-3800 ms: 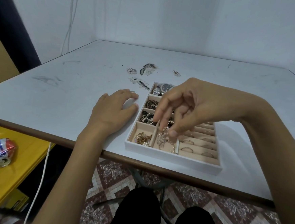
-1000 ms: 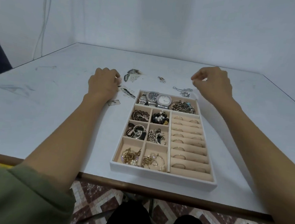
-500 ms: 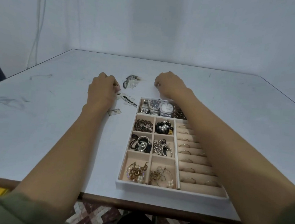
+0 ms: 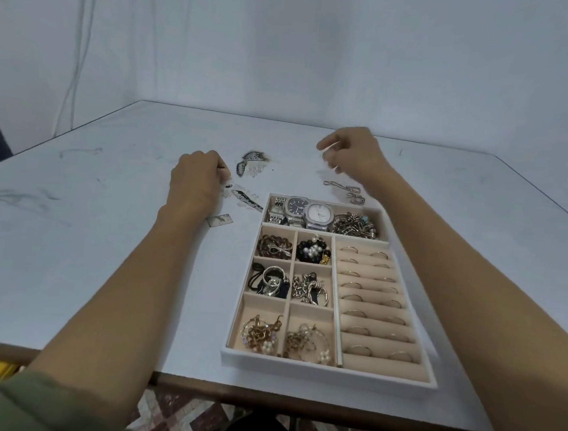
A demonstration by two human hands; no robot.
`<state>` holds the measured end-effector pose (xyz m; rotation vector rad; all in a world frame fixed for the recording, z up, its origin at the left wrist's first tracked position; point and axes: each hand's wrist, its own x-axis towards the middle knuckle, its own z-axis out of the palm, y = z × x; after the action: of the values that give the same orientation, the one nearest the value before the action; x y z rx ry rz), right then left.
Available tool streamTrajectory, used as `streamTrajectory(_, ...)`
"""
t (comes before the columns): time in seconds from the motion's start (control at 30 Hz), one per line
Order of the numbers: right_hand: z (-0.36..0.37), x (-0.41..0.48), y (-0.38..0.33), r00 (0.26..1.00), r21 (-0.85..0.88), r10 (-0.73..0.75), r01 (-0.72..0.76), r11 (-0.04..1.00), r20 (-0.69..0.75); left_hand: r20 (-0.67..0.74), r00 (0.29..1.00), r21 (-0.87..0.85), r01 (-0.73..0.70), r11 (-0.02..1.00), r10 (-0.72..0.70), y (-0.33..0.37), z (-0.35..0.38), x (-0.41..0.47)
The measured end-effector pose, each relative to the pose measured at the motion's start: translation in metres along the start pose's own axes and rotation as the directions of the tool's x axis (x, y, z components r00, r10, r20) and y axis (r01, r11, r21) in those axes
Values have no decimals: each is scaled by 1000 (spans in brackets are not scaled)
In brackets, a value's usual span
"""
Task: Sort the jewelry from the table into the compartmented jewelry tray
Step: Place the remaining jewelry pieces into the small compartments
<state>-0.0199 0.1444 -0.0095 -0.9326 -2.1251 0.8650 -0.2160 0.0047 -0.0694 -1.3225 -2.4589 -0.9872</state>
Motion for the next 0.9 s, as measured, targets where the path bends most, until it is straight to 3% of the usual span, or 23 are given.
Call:
streamTrajectory(0.13, -38, -16, -14, 997, 409, 41, -67, 910, 72, -17, 1000, -8, 0, 1000, 0, 1, 0, 0)
streamTrajectory(0.27, -59, -38, -26, 989, 616, 0, -94, 782, 151, -22, 1000, -36, 1, 999, -2, 2, -1, 0)
streamTrajectory(0.6, -42, -104, -40, 917, 571, -73, -181, 800, 393, -27, 999, -91, 18, 996, -21, 3, -6, -3)
streamTrajectory(0.9, -45, -116, -49, 882, 550, -131, -161, 819, 453, -135, 990, -244, -74, 967, 42, 25, -31, -9)
